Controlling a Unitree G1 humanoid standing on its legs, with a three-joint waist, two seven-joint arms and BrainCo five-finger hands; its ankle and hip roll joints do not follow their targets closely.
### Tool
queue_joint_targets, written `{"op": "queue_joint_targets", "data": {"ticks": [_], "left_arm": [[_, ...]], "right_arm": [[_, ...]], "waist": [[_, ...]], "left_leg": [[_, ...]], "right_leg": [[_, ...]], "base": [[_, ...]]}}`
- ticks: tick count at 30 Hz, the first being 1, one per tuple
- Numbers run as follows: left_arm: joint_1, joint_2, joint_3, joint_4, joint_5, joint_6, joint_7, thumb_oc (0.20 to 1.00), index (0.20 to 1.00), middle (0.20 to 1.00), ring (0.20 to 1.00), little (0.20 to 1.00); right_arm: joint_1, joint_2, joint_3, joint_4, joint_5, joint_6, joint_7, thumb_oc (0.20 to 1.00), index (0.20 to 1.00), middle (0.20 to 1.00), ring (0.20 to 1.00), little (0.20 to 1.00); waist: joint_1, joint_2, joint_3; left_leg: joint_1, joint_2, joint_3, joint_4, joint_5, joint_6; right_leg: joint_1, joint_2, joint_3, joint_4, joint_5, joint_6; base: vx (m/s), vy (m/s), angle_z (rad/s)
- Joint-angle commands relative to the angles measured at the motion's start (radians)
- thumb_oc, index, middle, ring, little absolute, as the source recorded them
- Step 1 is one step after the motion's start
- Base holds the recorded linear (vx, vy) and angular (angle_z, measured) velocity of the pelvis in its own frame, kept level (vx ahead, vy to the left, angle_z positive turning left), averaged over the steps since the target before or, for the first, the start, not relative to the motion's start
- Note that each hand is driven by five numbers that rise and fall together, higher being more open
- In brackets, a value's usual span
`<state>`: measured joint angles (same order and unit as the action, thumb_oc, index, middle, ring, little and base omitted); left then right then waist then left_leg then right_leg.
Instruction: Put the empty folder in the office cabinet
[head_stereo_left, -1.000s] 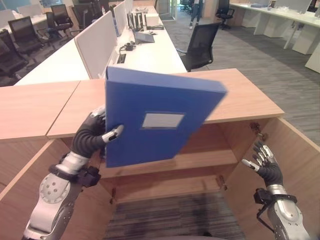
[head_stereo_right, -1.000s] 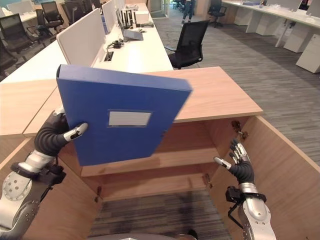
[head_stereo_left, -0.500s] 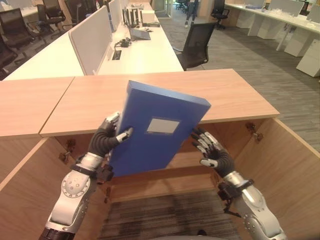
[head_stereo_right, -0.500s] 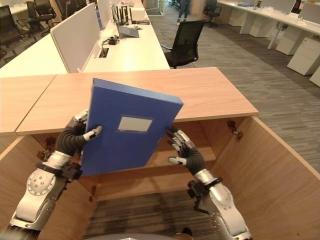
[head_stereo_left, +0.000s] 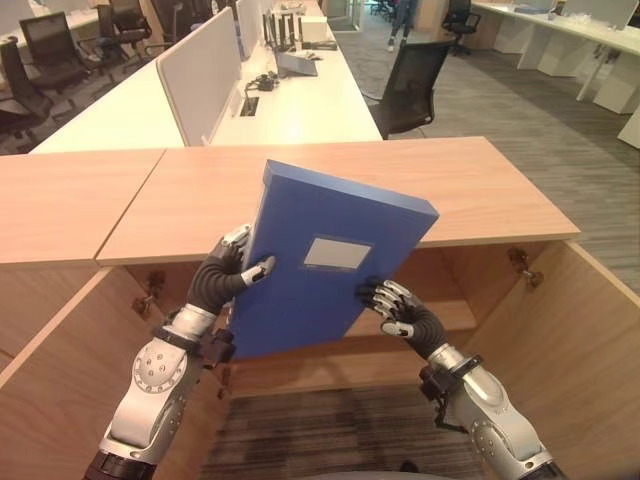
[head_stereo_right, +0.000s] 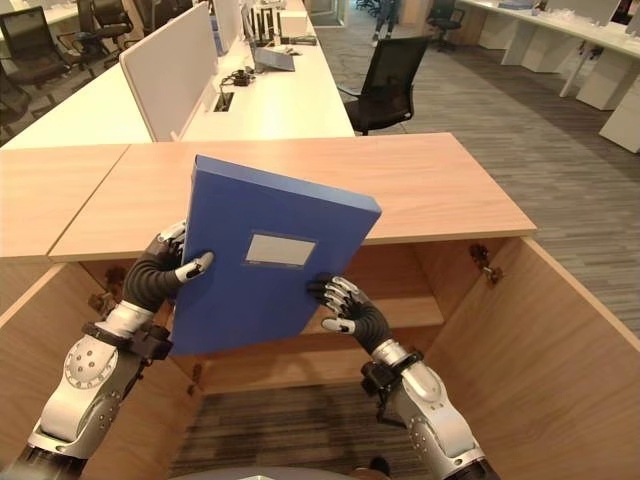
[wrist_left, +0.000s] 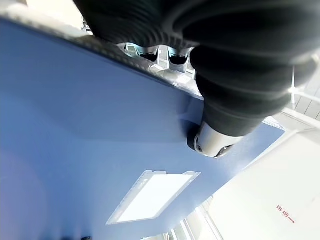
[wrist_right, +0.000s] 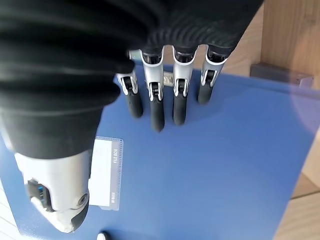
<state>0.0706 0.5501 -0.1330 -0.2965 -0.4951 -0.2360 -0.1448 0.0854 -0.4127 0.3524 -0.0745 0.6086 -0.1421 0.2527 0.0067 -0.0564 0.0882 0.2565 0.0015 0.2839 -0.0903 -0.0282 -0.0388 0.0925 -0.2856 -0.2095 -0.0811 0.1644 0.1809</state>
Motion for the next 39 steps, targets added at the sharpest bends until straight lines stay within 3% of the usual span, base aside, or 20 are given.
{"op": "queue_joint_targets", "data": {"ticks": [1,13,26,39], "left_arm": [[-0.11,0.015,-0.028,-0.091,-0.059,-0.049,-0.028,0.2,0.2,0.2,0.2,0.2],[-0.086,0.035,0.012,-0.088,-0.045,-0.05,-0.035,0.2,0.2,0.2,0.2,0.2],[-0.073,0.052,0.065,-0.097,-0.013,-0.039,-0.076,0.2,0.2,0.2,0.2,0.2],[-0.065,0.035,0.075,-0.091,-0.006,-0.038,-0.078,0.2,0.2,0.2,0.2,0.2]], "right_arm": [[-0.112,0.044,0.013,-0.025,0.021,-0.054,-0.016,1.0,1.0,1.0,1.0,1.0],[-0.026,0.005,-0.022,0.074,-0.091,-0.019,-0.013,1.0,1.0,1.0,1.0,1.0],[0.104,-0.108,-0.181,0.176,-0.259,0.023,0.028,1.0,1.0,1.0,1.0,1.0],[0.085,-0.073,-0.201,0.14,-0.205,0.008,0.036,1.0,1.0,1.0,1.0,1.0]], "waist": [[0.007,-0.02,0.0],[0.004,-0.026,0.001],[-0.008,-0.046,0.0],[-0.012,-0.043,0.002]], "left_leg": [[-0.024,-0.036,-0.139,0.003,-0.078,0.072],[-0.026,-0.034,-0.139,0.003,-0.078,0.071],[-0.036,-0.036,-0.14,0.003,-0.08,0.07],[-0.033,-0.033,-0.14,0.003,-0.08,0.07]], "right_leg": [[0.021,-0.052,-0.031,0.073,-0.017,0.029],[0.024,-0.051,-0.037,0.068,-0.016,0.03],[0.015,-0.05,-0.033,0.068,-0.009,0.035],[0.014,-0.043,-0.024,0.067,-0.014,0.031]], "base": [[0.0,0.0,0.0],[0.0,0.0,0.02],[0.0,0.0,0.0],[0.0,0.0,0.0]]}}
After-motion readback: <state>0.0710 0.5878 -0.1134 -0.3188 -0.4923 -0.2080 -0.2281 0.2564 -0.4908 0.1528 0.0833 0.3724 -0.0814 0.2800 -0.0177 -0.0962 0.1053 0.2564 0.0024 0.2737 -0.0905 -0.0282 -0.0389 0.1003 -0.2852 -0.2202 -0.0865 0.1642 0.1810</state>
